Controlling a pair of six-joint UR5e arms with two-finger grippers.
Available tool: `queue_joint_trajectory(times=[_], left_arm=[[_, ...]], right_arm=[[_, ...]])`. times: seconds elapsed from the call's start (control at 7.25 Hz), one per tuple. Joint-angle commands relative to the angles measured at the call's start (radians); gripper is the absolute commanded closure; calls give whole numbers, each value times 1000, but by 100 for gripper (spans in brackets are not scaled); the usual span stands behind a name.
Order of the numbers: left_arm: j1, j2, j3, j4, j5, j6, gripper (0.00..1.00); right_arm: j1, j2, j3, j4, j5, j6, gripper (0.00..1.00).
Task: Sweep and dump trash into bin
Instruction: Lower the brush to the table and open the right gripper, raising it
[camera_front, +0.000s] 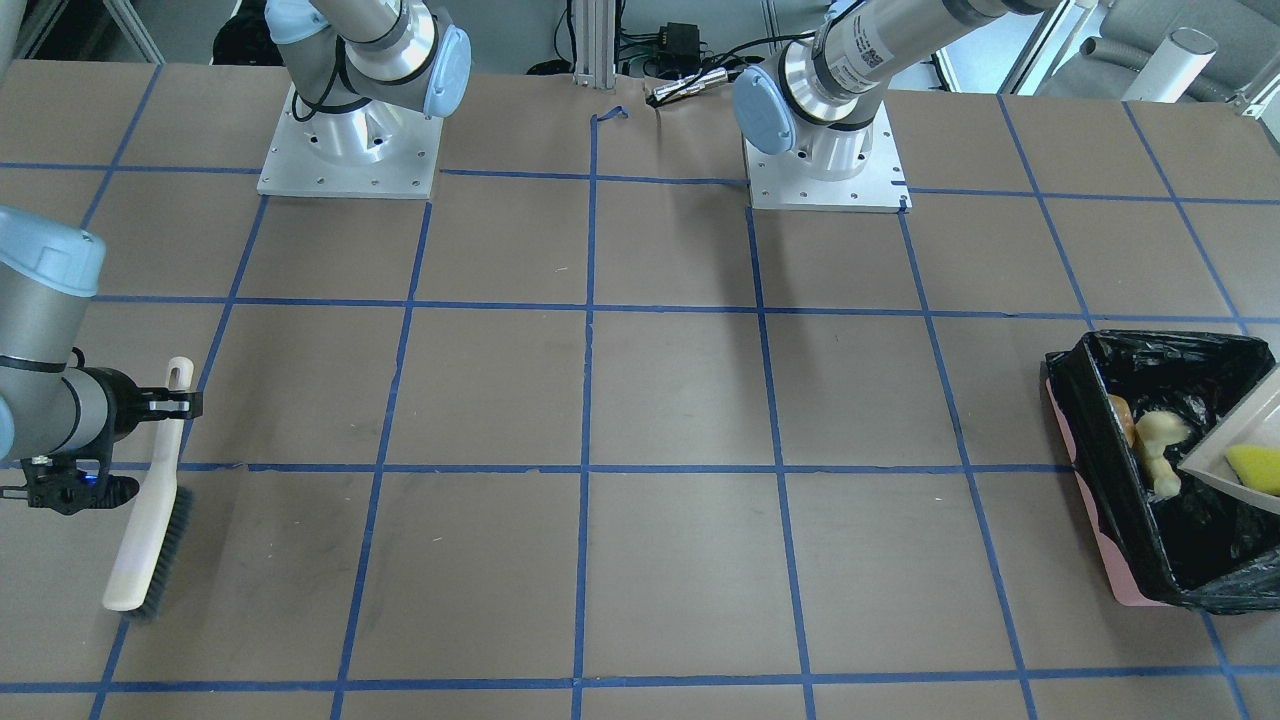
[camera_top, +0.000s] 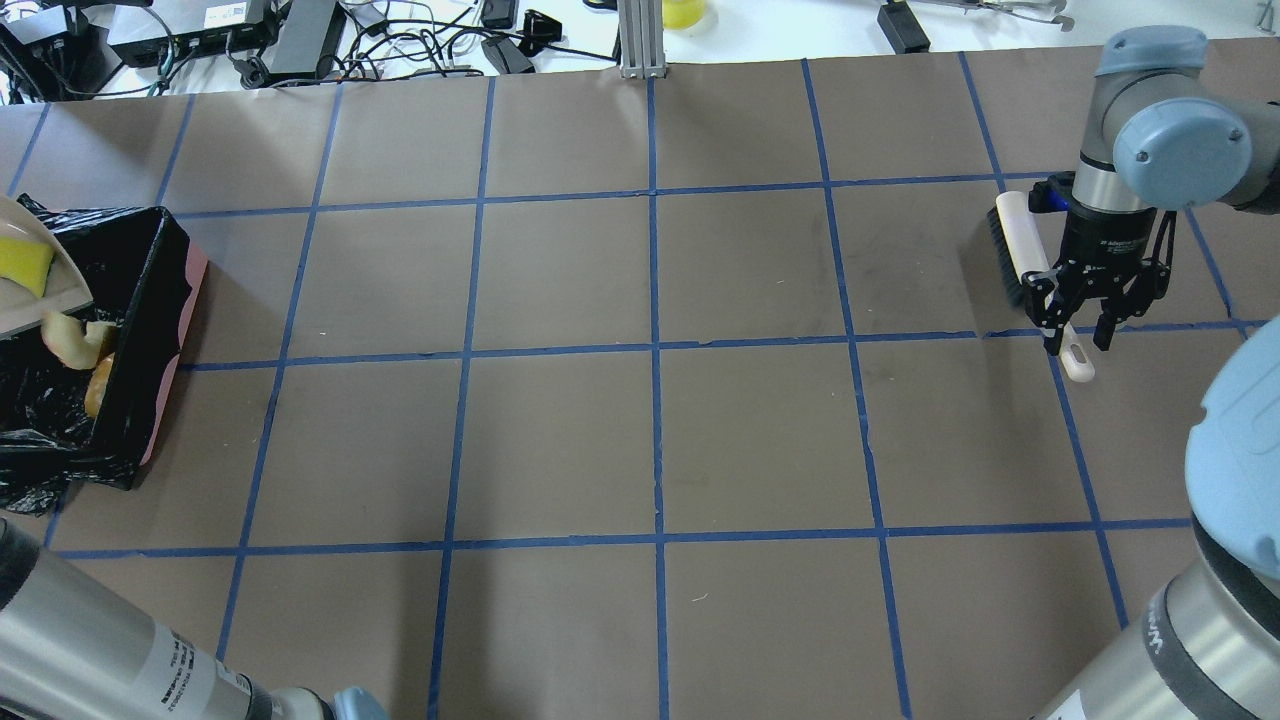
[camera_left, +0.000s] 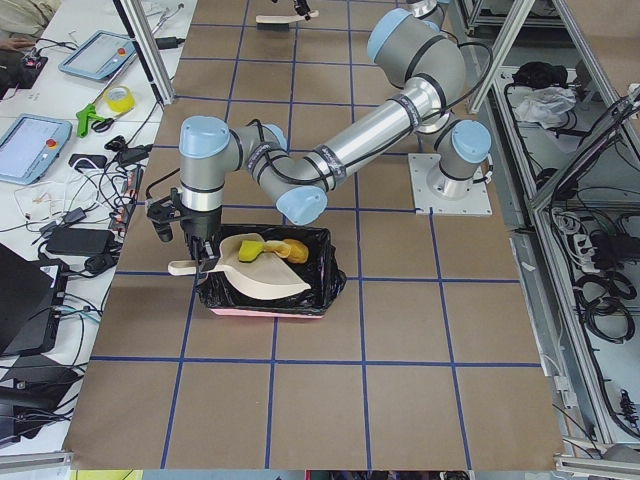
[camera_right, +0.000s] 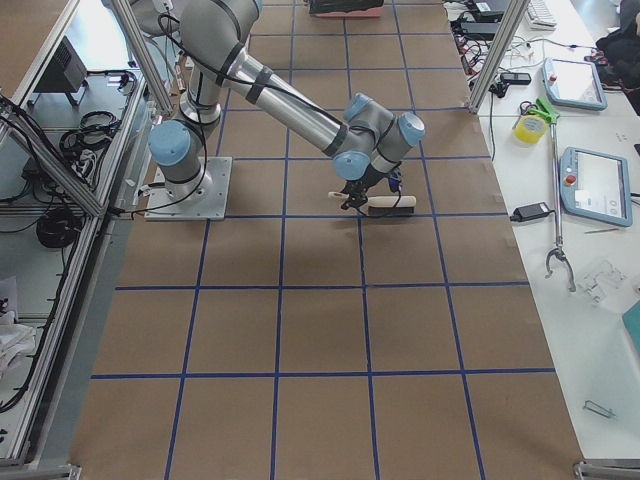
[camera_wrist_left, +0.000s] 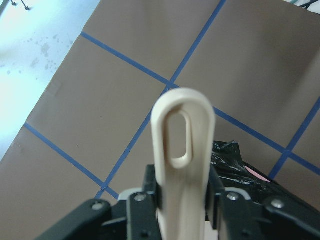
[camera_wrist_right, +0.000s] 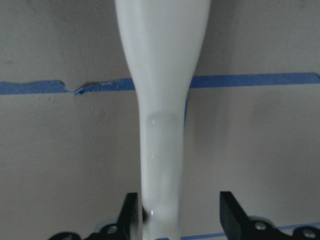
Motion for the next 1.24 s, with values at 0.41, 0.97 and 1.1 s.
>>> queue_joint_trajectory(times=[0.41, 0.97, 1.1], left_arm=[[0, 37, -173, 361, 48, 49, 100], [-11, 112, -245, 395, 68, 49, 100], [-14, 134, -273, 441, 91, 53, 100]], right_arm=[[24, -158, -15, -37, 64, 6, 7], [158, -339, -61, 15, 116, 129, 1], [217, -364, -74, 21, 116, 184, 0]])
